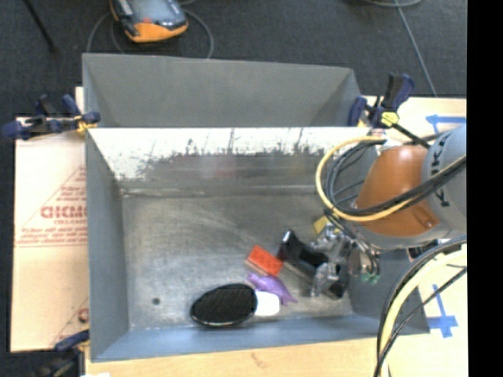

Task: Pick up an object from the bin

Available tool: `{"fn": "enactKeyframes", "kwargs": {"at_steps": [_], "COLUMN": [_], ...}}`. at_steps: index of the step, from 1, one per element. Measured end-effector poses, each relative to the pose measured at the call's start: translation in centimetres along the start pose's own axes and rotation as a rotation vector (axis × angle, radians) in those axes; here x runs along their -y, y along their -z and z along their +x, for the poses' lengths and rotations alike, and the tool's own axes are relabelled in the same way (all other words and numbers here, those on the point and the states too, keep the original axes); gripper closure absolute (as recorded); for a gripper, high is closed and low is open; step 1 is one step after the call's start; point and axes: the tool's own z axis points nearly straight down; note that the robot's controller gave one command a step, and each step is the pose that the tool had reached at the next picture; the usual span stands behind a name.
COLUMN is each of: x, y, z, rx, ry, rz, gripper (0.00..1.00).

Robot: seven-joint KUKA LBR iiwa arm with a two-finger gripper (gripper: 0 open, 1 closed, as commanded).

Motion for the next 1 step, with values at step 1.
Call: {"fn": "enactKeyframes", "kwargs": {"at_steps": [1], "x": [-3.44], "y": [2.28], "z": [-2.05], "rx": [-0.026], "ry": [-0.013], "rz": [-0.002], "gripper": [1.0]}}
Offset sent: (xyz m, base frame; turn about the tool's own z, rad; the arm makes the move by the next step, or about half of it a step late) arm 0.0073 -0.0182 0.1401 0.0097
